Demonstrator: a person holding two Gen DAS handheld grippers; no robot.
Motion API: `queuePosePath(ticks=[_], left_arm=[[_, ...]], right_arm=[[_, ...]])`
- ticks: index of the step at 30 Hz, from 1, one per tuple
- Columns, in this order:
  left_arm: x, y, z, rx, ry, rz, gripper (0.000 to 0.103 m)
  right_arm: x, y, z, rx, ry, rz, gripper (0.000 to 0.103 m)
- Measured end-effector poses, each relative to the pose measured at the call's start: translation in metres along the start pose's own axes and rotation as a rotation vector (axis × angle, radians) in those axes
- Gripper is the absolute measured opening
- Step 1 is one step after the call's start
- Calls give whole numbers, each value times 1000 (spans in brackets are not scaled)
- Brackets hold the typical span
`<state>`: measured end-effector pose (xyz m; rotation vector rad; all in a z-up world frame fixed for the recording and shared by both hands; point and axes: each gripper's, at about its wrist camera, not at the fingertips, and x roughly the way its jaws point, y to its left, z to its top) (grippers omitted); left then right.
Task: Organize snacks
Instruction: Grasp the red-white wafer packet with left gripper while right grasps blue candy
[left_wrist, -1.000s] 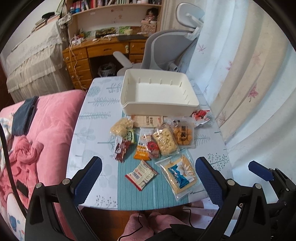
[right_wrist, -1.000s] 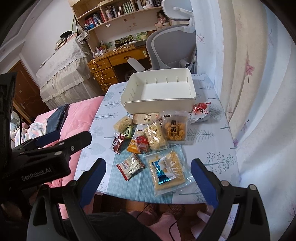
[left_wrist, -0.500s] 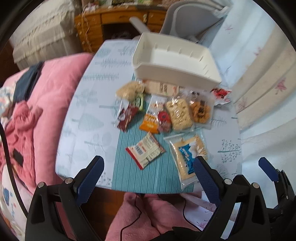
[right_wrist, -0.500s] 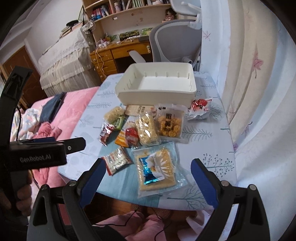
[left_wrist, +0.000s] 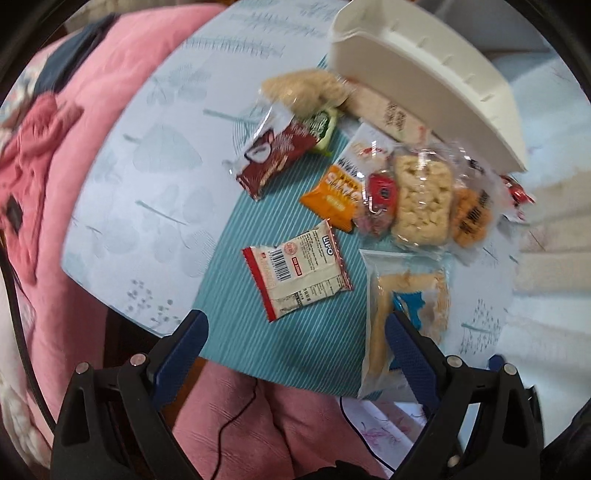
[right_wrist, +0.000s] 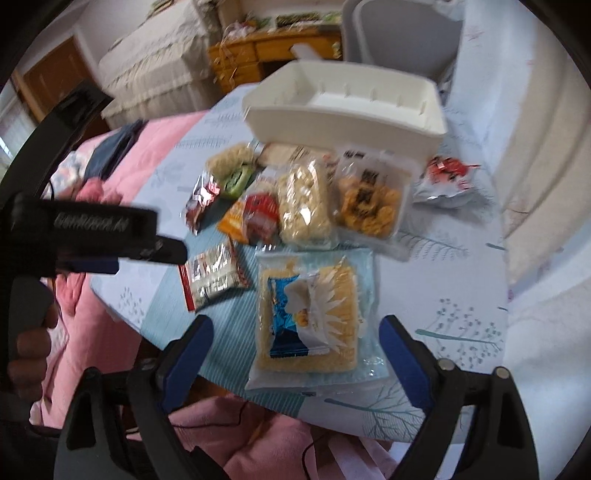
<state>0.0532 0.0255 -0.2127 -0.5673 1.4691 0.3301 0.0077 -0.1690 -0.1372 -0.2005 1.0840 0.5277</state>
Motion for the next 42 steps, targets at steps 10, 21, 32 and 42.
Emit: queuePosePath(ticks=[10,21,32,42], left_arm=[[66,8,14,-195,66,11,95],[114,19,14,-317,86,-30,91],[119,11,35,-353,98,-1,74],[111,9,43,-312,100,19,53]], right_arm=[[55,2,7,-127,179,104,63],[84,3,8,-250,275,104,40],[95,-17,28,-211,341,145,29],[83,-48,38,-107,375,163,28]])
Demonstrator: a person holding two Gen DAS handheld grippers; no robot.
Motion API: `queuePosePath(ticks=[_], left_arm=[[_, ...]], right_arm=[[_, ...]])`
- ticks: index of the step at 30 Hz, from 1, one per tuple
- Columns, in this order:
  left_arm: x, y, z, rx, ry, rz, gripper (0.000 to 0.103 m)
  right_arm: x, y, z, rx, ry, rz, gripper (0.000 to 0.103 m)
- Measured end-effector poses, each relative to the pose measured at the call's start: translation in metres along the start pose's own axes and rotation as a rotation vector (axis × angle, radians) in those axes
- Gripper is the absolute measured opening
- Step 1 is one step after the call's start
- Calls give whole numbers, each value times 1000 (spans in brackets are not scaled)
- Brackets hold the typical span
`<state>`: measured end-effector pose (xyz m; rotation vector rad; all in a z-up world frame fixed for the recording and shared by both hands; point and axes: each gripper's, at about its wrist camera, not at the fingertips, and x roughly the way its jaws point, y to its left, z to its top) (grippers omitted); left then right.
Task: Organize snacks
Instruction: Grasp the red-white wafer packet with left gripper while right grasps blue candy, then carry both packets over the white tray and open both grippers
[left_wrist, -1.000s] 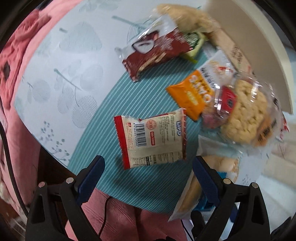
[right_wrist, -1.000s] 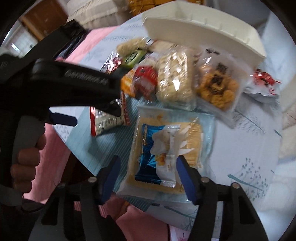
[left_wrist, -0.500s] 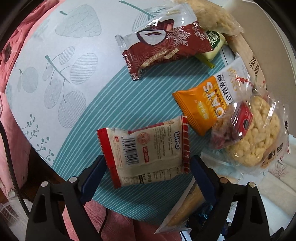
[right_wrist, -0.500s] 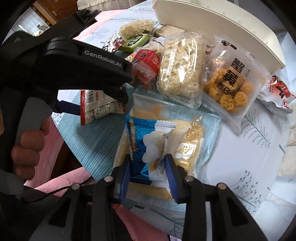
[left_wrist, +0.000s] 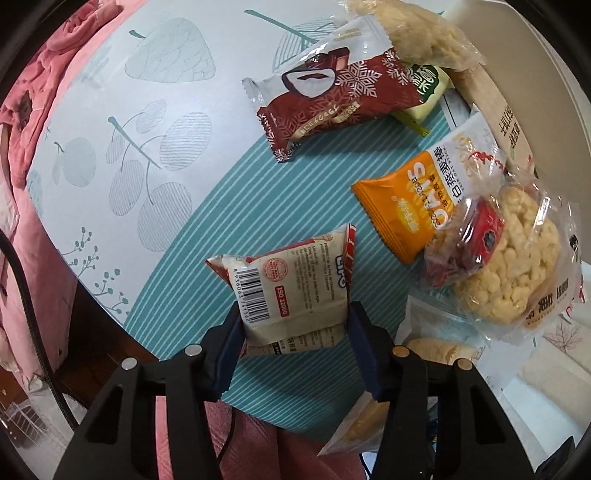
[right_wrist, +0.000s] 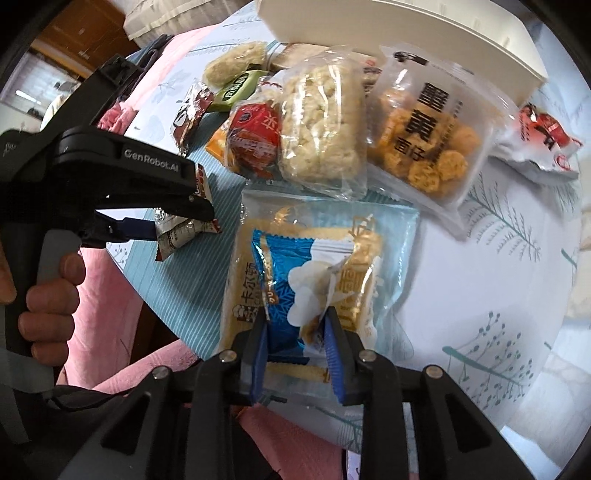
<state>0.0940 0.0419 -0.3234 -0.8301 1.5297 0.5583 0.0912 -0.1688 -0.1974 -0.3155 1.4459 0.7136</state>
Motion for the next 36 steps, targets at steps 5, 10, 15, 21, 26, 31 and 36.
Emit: queuePosePath(ticks=[5,10,15,21,26,31,36], left_arm=[[-16,-1,-15,16,-4,15,53],[-52,-5,-29,55,-48,-3,53],[-98,-7,-38,115,-94,-37,53],[-156,-10,-47,187,-146,-102,53],[-200,-16,-44,278,-193,-144,53],[-233,-41,-24,367,-245,-171,53],[-262,-68,3,438,-287,-186,53]], right_arm=[[-15,-17,-8,49,-13,20,28],[-31,-25,-1,92,-51,46,28],[-60,-26,-1,119,-113,77,28],[-102,-8,7,134,-220,88,28],[-131,-4,26,150,-302,85,28],[-154,-4,55,200,-396,63,28],[-173,-12,81,272,-474,49,28]])
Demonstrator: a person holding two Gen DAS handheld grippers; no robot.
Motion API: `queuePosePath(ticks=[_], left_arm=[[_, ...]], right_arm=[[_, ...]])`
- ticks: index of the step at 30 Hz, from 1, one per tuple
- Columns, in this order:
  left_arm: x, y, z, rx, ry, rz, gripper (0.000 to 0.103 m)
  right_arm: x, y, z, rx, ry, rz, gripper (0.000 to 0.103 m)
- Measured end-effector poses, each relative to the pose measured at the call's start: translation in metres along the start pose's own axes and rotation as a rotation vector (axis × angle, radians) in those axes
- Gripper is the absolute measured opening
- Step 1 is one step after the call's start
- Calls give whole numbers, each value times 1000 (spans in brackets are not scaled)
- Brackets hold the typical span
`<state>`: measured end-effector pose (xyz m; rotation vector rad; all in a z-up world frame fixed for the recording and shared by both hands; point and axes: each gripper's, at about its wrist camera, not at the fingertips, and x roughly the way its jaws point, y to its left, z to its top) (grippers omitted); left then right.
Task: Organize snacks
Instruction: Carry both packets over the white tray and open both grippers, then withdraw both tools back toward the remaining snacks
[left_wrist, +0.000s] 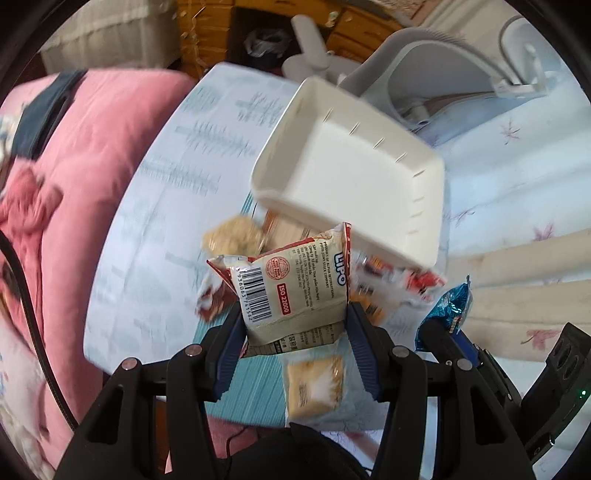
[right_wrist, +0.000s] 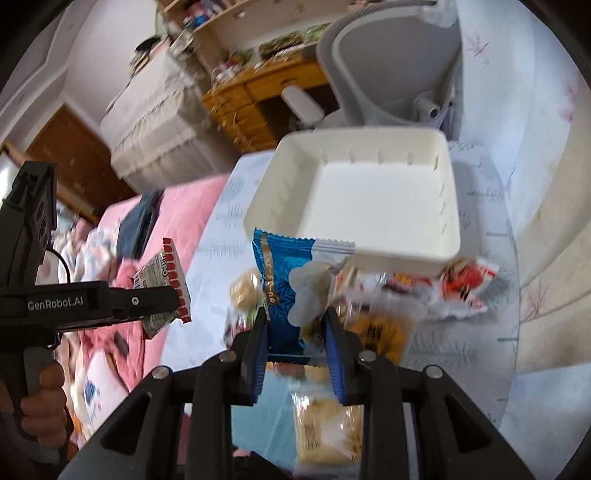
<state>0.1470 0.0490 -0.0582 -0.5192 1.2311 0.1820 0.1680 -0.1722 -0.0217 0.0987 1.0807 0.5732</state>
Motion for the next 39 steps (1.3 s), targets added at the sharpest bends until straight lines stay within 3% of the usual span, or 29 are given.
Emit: queuePosePath(ticks=[8,18,19,22,25,29,33,39], left_arm=[[6,-22,60,94,-25,-36,53],[56,-39,115,178,-5,-114,53],[61,-41,119,193,-5,-121,56],[75,-44,130,215,-9,-115,79],[85,-42,136,216,-5,-92,80],[97,-32,136,164,46,-81,80],[93,-28,127,178,46,-44,80],[68,-26,96,211,15,-64,80]], right_arm=[[13,-11,43,96,-90,-40,28],[46,-43,76,216,-126,-126,29],[50,-47,78,229,-129,-126,29],[61,-60,81,291,-130,-115,34],[68,-72,80,361,-124,-98,51],[71,-77,75,405,-104,-108,53],[64,-76,70,412,-99,-109,54],[37,-70,58,385,-124,-94,68]])
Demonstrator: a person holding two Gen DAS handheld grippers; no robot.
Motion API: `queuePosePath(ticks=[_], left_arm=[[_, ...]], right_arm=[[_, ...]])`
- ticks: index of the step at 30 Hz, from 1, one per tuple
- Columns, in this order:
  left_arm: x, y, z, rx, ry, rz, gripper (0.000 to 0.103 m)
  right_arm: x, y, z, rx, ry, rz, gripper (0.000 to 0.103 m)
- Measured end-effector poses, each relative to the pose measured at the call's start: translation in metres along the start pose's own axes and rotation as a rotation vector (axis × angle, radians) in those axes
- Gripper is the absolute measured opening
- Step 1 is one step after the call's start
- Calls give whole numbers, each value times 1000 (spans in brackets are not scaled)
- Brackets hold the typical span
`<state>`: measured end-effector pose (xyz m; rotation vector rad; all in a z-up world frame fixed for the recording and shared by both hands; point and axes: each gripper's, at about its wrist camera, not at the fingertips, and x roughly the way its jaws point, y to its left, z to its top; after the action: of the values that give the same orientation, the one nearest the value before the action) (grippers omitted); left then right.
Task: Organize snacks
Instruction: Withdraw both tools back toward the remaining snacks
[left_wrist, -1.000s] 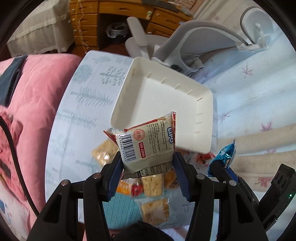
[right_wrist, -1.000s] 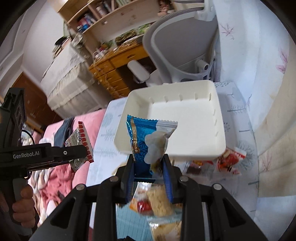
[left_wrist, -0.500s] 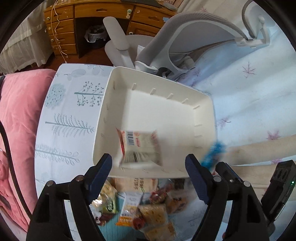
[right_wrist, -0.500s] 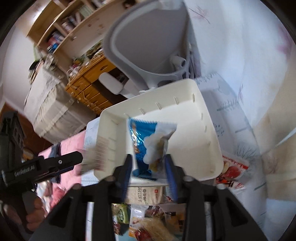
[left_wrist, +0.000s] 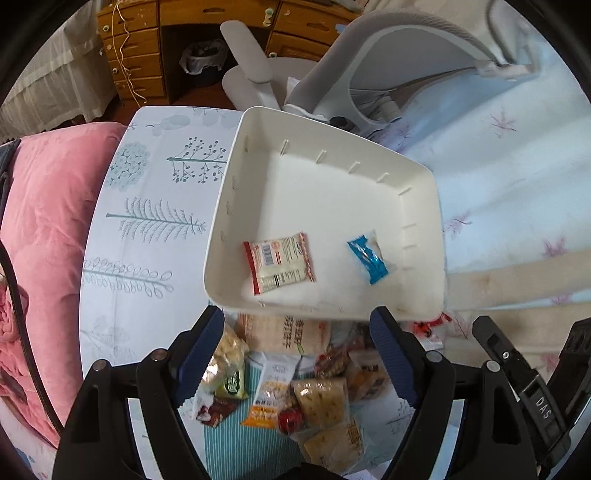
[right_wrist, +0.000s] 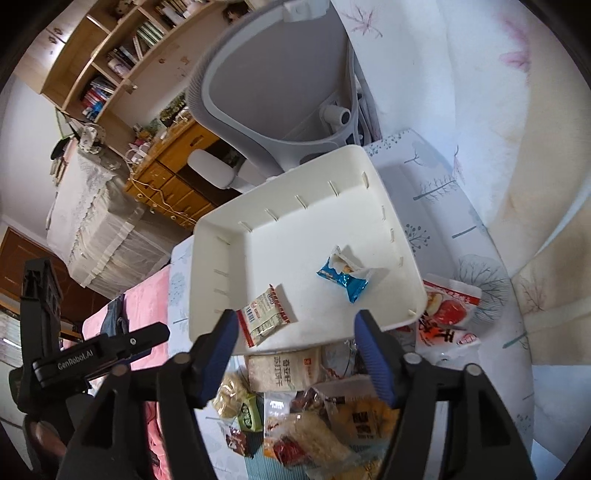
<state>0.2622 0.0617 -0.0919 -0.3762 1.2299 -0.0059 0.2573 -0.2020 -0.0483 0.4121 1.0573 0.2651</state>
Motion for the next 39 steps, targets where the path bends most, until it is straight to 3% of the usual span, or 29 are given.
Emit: queuePosePath(ticks=[9,16,25,33,39], left_arm=[[-48,-13,-69,-18,-67,-8,81],[-72,-10,-131,-77,-93,-30,81],[-86,7,-194,-141,-113,2,81],[-77,26,-223,-172,-70,48,84],[-66,34,-222,-139,-32,75,84]], right_arm=[[-54,-12,-35,-31,-31,61,76],[-86,-21,-68,-73,-28,114,77],[-97,-36,-111,-102,17,157,82],[-86,-49,-146,-115,73,138,82],[-68,-60,-178,-143,111,112,82]])
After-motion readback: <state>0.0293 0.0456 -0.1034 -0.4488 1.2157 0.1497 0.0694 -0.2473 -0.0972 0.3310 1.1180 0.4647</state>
